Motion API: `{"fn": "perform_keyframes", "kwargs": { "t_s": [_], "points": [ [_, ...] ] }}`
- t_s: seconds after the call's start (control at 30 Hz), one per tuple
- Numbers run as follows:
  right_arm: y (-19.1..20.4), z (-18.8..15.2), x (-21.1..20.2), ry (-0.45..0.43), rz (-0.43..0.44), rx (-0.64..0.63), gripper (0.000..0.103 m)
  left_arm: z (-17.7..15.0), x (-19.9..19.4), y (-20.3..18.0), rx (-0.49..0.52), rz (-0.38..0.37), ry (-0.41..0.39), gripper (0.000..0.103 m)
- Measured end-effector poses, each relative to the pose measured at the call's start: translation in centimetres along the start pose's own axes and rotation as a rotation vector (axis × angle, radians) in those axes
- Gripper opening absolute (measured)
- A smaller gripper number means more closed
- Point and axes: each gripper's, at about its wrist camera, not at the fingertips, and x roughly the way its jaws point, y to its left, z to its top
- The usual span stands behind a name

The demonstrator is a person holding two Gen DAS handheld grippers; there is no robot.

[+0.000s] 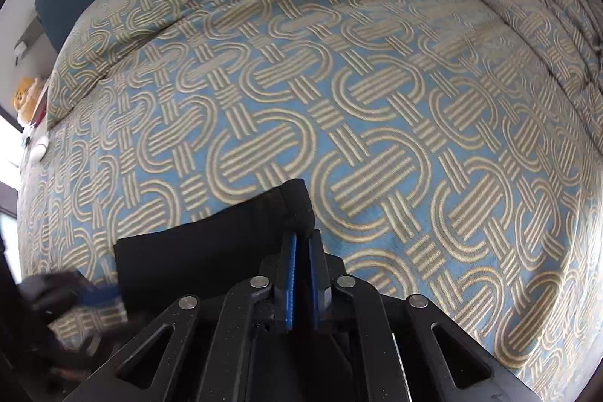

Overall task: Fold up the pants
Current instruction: 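Lift the trousers' end with the left gripper while the right gripper opens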

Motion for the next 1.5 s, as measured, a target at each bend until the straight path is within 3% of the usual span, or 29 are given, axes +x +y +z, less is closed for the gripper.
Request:
{"fn": "perform_keyframes", "kwargs": {
  "t_s": [0.17, 0.27, 0.3, 0.37, 0.47, 0.53, 0.57, 0.7, 0.83, 0.97, 1.0, 1.03, 1.1, 1.2, 1.4, 1.5],
  "points": [
    [0.2, -0.1, -2.6, -0.062, 0.055, -0.019, 0.003, -0.4, -4.1, -2.3, 0.092, 0.01, -0.1, 0.002],
    [0.2, 0.2, -1.3, -0.035, 0.043, -0.016, 0.003, -0.2, -3.5, -2.1, 0.131, 0.136, -0.1, 0.005],
    [0.4, 0.3, -0.4, -0.017, 0.024, -0.021, 0.004, -0.1, -2.7, -1.4, 0.124, 0.202, -0.08, 0.007],
    [0.6, 0.2, 1.7, 0.021, -0.033, -0.027, 0.006, -0.3, -2.0, -0.1, 0.104, 0.265, -0.055, 0.007],
    [0.0, 0.1, 1.9, 0.008, -0.04, 0.024, 0.018, -0.6, -1.6, 1.4, 0.05, 0.229, -0.009, 0.014],
    [-0.6, -0.1, 1.0, -0.005, -0.044, 0.05, 0.036, -0.9, -2.0, 2.0, 0.005, 0.181, -0.004, 0.041],
    [-0.7, -0.1, 0.5, -0.013, -0.052, 0.05, 0.043, -1.1, -2.3, 2.0, -0.003, 0.166, -0.01, 0.045],
    [-1.5, -0.8, -2.1, -0.028, -0.083, 0.059, 0.048, -1.6, -1.9, 1.1, 0.013, 0.132, 0.005, 0.063],
    [-1.4, -2.8, -4.4, -0.002, -0.064, 0.068, 0.049, -1.2, -0.4, 0.7, 0.014, 0.134, 0.035, 0.07],
    [-1.4, -6.7, -6.8, 0.008, -0.025, 0.117, 0.05, -0.3, 0.0, 1.1, -0.02, 0.101, 0.011, 0.066],
    [-1.8, -8.3, -7.6, 0.013, -0.002, 0.146, 0.05, -0.1, 0.0, 1.2, -0.024, 0.109, 0.003, 0.052],
    [-2.0, -9.3, -8.2, 0.016, 0.014, 0.172, 0.05, 0.1, 0.0, 1.4, -0.024, 0.121, 0.0, 0.03],
    [-3.3, -11.8, -9.6, 0.024, 0.05, 0.241, 0.05, 0.4, 0.2, 1.8, -0.039, 0.123, 0.01, 0.01],
    [-5.7, -15.3, -10.4, 0.082, 0.09, 0.374, 0.051, 0.2, -0.5, 1.7, -0.077, 0.09, -0.023, 0.009],
    [-6.9, -17.9, -8.1, 0.185, 0.103, 0.407, 0.051, 0.7, -0.9, -1.2, 0.081, 0.19, -0.057, 0.009],
    [-7.5, -16.5, -5.3, 0.191, -0.113, 0.361, 0.049, 1.0, 0.3, -0.9, 0.092, 0.23, -0.031, 0.009]
  ]
}}
